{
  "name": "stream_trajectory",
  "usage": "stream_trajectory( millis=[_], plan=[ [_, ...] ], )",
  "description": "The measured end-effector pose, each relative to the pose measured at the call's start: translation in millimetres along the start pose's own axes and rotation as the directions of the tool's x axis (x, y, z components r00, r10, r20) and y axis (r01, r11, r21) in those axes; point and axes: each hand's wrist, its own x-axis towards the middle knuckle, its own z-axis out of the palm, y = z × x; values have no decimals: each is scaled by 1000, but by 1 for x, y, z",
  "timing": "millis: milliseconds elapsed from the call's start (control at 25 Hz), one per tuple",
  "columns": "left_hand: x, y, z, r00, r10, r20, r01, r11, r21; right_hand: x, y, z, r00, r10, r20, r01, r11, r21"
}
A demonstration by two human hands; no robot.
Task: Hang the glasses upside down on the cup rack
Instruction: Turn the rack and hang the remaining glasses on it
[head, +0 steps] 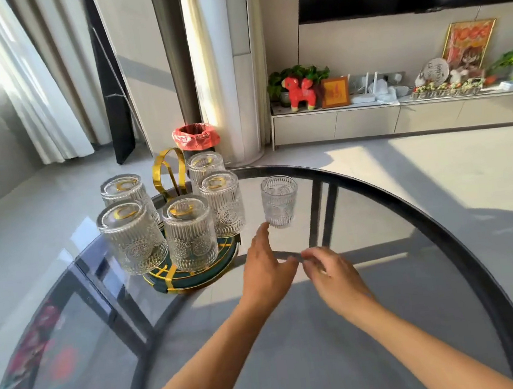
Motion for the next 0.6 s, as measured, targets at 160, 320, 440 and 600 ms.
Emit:
stream_trajectory(
  millis=[160,320,440,600],
  plan=[
    [51,-5,27,986,-141,-84,126,978,-164,-11,9,16,976,-217,-28,210,963,-169],
    [104,-7,38,978,-156,-140,124,970,-211,-9,14,19,963,-256,-80,238,954,-184],
    [113,-11,37,979,-142,-145,110,972,-208,-7,16,18,974,-198,-112,189,978,-89],
    [81,-19,33,981,-91,-170,64,986,-157,-8,12,14,972,-45,-229,73,991,116]
  ],
)
